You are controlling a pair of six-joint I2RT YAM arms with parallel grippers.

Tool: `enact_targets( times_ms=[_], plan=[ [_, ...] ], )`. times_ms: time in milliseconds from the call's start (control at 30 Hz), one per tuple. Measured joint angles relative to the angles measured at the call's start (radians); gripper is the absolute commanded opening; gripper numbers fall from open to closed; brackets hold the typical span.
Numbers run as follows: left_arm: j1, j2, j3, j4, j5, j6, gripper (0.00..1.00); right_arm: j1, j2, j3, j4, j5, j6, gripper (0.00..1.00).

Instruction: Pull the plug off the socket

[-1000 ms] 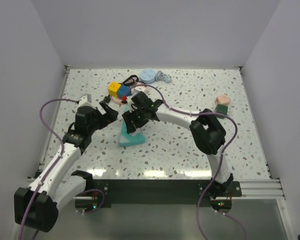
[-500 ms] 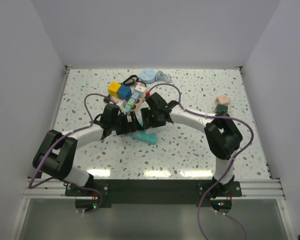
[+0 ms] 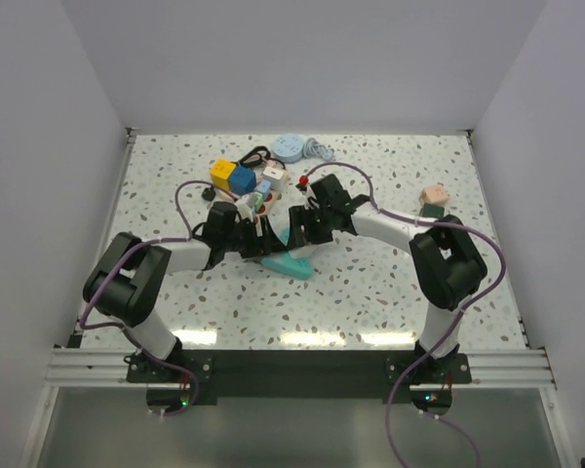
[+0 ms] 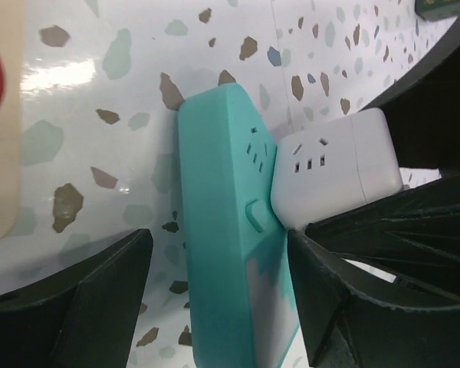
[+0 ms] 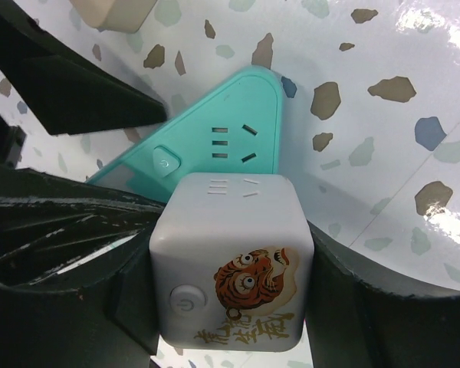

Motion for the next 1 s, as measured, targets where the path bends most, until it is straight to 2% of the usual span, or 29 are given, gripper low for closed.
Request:
enact_targets(
  times_ms=[33, 67, 133, 167, 233, 267, 367, 567, 833, 1000],
  plan=[
    [-0.003, 0.014, 0.000, 0.017, 0.020, -0.002, 0.69, -0.003, 0.001, 0.000, 0.000, -0.011, -0.009, 0.00],
    [-0.009, 0.032, 0.000, 0.032, 0.042, -0.004, 0.60, -0.005, 0.002, 0.000, 0.000, -0.020, -0.018, 0.00],
    [-0.018, 0.048, 0.001, 0.054, 0.080, -0.012, 0.51, -0.009, 0.002, 0.000, -0.002, -0.034, -0.032, 0.00],
    [-0.022, 0.051, 0.004, 0.062, 0.086, -0.021, 0.41, -0.012, 0.002, 0.000, -0.006, -0.039, -0.036, 0.00],
    [-0.023, 0.061, 0.004, 0.085, 0.089, -0.054, 0.30, -0.020, 0.002, 0.002, -0.018, -0.043, -0.039, 0.00],
    [-0.022, 0.068, 0.005, 0.101, 0.092, -0.066, 0.18, -0.024, 0.003, 0.005, -0.025, -0.047, -0.039, 0.00],
    [-0.023, 0.079, 0.005, 0.118, 0.101, -0.076, 0.00, -0.026, 0.010, 0.025, -0.060, -0.045, -0.048, 0.00],
    [-0.040, 0.089, 0.037, 0.084, 0.084, -0.070, 0.00, -0.066, 0.015, 0.046, -0.126, -0.072, -0.046, 0.00],
    [-0.066, 0.097, 0.099, 0.075, 0.058, -0.068, 0.00, -0.167, 0.019, 0.095, -0.222, -0.199, -0.030, 0.00],
    [-0.068, 0.108, 0.135, 0.083, 0.054, -0.070, 0.00, -0.175, 0.030, 0.173, -0.304, -0.152, -0.045, 0.00]
  ],
)
